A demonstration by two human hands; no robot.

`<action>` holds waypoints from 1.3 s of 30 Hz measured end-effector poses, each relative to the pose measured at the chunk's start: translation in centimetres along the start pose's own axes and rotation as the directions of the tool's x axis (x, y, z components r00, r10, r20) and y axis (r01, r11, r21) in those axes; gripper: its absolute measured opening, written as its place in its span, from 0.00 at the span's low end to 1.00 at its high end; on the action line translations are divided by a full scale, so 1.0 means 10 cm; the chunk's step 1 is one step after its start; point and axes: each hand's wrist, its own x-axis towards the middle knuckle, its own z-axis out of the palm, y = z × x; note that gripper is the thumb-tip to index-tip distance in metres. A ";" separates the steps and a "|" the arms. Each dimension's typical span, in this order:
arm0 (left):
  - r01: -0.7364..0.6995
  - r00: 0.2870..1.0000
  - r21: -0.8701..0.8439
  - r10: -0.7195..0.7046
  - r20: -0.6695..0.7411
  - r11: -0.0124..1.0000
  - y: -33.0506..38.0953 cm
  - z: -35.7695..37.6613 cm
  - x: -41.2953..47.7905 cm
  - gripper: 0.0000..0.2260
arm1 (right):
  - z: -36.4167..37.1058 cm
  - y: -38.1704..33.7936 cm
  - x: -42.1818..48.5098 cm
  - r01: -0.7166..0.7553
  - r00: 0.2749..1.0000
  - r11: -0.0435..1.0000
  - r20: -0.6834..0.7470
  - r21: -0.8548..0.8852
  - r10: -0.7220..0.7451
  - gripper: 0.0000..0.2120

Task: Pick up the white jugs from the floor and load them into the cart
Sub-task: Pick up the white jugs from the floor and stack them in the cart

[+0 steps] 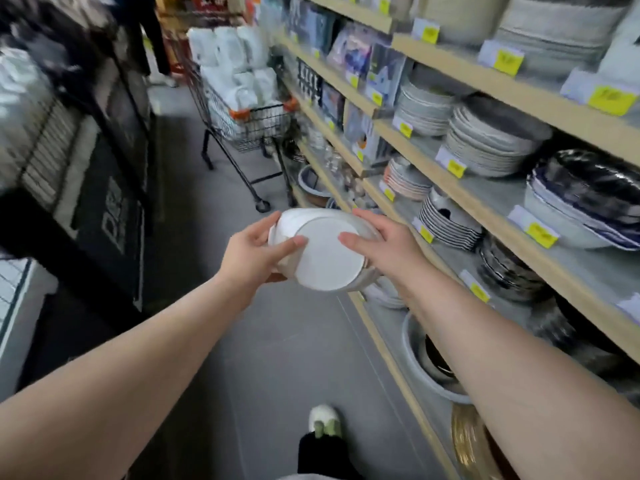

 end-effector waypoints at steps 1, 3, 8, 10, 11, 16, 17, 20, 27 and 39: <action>-0.008 0.999 -0.008 0.007 -0.040 1.000 0.04 -0.05 0.18 0.31 | 0.07 -0.05 0.26 0.016 0.999 1.000 0.038 0.011 -0.016 0.33; -0.020 0.993 -0.031 0.016 -0.119 0.999 0.15 -0.15 0.54 0.31 | 0.20 -0.17 0.78 0.046 0.992 0.999 0.113 0.024 -0.048 0.35; -0.044 0.958 -0.112 0.010 -0.286 0.993 0.45 -0.45 1.31 0.32 | 0.59 -0.49 1.92 0.088 0.956 0.996 0.279 0.007 -0.086 0.29; -0.063 0.944 -0.128 0.017 -0.329 0.990 0.55 -0.63 1.59 0.32 | 0.82 -0.61 2.32 0.110 0.947 0.994 0.304 0.006 -0.106 0.30; -0.072 0.936 -0.135 0.020 -0.351 0.988 0.59 -0.72 1.72 0.32 | 0.96 -0.67 2.51 0.117 0.941 0.993 0.320 0.006 -0.112 0.30; -0.103 0.900 -0.115 0.043 -0.433 0.988 0.77 -1.31 2.55 0.32 | 1.70 -0.91 3.43 0.151 0.916 0.987 0.370 0.047 -0.157 0.30; -0.105 0.896 -0.100 0.050 -0.440 0.989 0.80 -1.44 2.75 0.32 | 1.85 -0.95 3.63 0.153 0.916 0.987 0.366 0.054 -0.163 0.33; -0.098 0.896 -0.057 0.063 -0.439 0.994 0.97 -1.86 3.35 0.33 | 2.30 -1.08 4.21 0.153 0.923 0.986 0.348 0.069 -0.167 0.33; -0.104 0.909 0.077 0.126 -0.396 0.992 1.52 -2.80 4.75 0.34 | 3.21 -1.55 5.57 0.134 0.930 0.980 0.322 0.144 -0.175 0.23; -0.117 0.906 0.099 0.147 -0.397 0.988 1.96 -3.53 7.35 0.35 | 4.04 -1.94 8.06 0.117 0.945 0.986 0.293 0.121 -0.148 0.23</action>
